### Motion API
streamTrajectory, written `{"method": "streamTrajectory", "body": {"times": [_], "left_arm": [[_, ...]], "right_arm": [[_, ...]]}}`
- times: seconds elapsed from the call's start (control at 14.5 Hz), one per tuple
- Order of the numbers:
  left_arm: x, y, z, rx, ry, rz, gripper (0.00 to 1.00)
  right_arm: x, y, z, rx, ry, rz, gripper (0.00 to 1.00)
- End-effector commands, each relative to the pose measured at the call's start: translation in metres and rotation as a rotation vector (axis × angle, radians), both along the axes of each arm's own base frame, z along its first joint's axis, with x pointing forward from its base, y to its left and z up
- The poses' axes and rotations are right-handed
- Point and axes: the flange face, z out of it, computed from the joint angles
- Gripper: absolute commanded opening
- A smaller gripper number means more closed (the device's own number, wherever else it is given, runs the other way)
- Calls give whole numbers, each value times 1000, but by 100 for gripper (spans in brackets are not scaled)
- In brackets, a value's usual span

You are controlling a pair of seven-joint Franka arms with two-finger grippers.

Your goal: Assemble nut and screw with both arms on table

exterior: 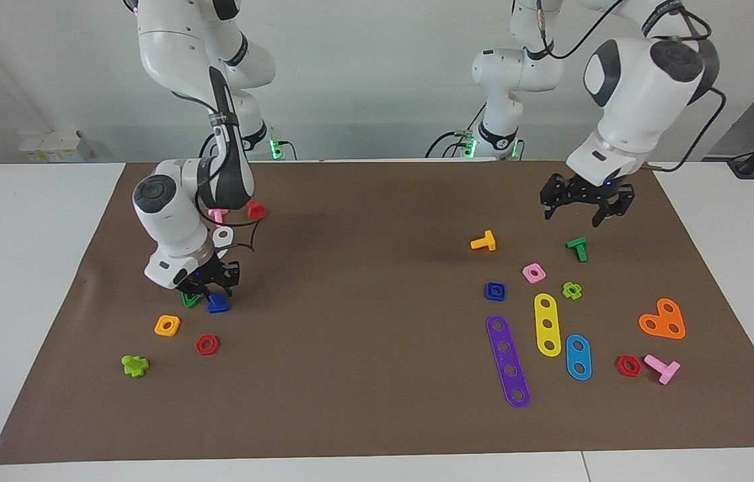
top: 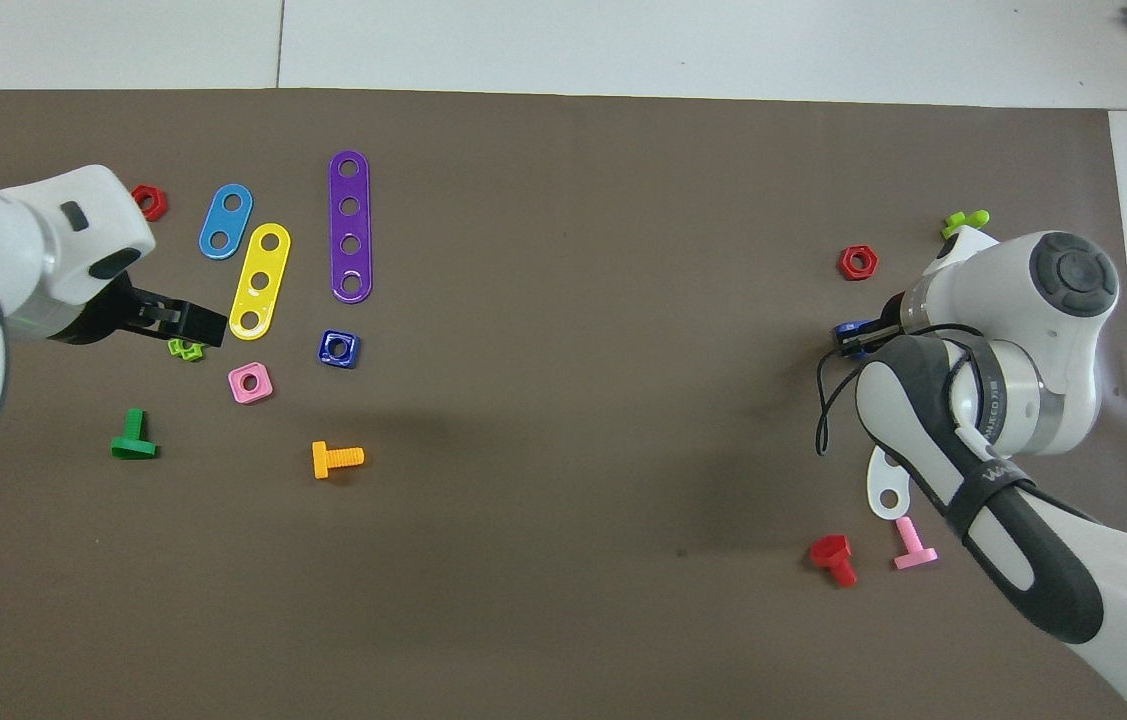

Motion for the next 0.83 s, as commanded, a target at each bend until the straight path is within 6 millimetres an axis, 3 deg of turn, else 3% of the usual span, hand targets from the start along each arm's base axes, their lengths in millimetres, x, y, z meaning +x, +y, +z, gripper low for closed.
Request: {"method": "streamTrajectory", "body": {"times": [0.0,0.21,0.28,0.34,0.41,0.55,0.76], "left_arm": [[16,-17,-36,15,-17,57,96],[19,-18,-60,-2,-57,112,95],[19,-18,-73,-3,-62,125,95],[22,-17,-86,-9,-76,156,95],[26,-20,-102,-10,-82,166,95],[34,-23,-128,-8,-87,162,95],[36,-46,-162,-1,-74,128,94]], "right_arm": [[0,-5,-3,23,-24,31,46],[-1,-11,-5,20,-24,60,46],[-1,-12,-5,20,-25,65,40],[0,-12,-4,19,-32,72,31],[0,-12,-4,18,-34,77,4],[0,-12,-4,19,-34,60,0],[4,-13,5,21,-31,65,0]]}}
